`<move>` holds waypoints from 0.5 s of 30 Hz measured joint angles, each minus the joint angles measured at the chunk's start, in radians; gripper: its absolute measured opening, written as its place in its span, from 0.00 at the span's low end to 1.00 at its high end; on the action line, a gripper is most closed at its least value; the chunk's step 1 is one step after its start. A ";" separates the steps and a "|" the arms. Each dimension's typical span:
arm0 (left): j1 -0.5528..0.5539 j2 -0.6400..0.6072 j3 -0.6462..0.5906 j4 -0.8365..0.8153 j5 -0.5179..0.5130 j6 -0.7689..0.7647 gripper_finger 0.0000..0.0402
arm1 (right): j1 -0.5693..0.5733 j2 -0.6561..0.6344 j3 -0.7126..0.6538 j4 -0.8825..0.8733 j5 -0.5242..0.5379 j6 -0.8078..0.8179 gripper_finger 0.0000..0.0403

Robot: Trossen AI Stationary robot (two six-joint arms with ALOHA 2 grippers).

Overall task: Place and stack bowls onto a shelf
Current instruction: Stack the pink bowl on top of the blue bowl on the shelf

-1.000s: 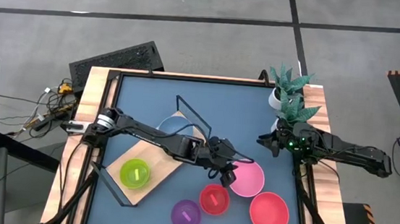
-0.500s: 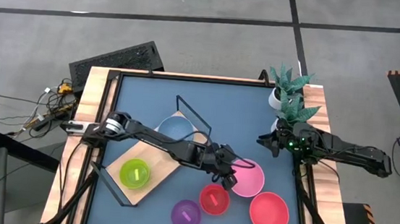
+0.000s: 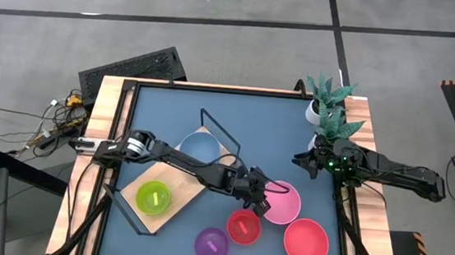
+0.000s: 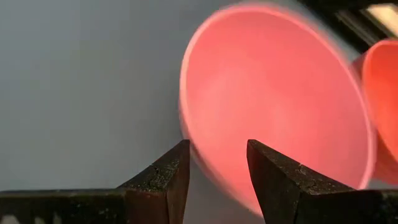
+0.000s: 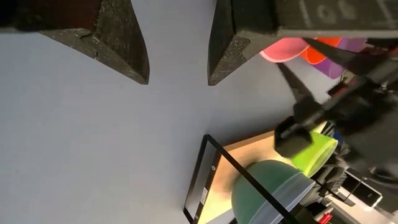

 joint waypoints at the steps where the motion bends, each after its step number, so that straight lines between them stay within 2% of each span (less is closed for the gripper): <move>1: 0.000 0.003 -0.001 -0.007 0.008 -0.007 0.36 | 0.000 0.000 0.000 0.000 0.000 0.000 0.47; 6: 0.000 0.008 -0.001 0.002 0.020 -0.009 0.30 | 0.000 0.000 0.000 -0.001 0.000 -0.005 0.47; 13: 0.004 0.009 -0.001 0.001 0.040 -0.031 0.04 | 0.000 0.000 0.000 -0.001 0.000 -0.015 0.47; 15: 0.004 0.009 -0.001 0.000 0.039 -0.039 0.02 | 0.000 0.000 0.000 -0.001 0.000 -0.015 0.47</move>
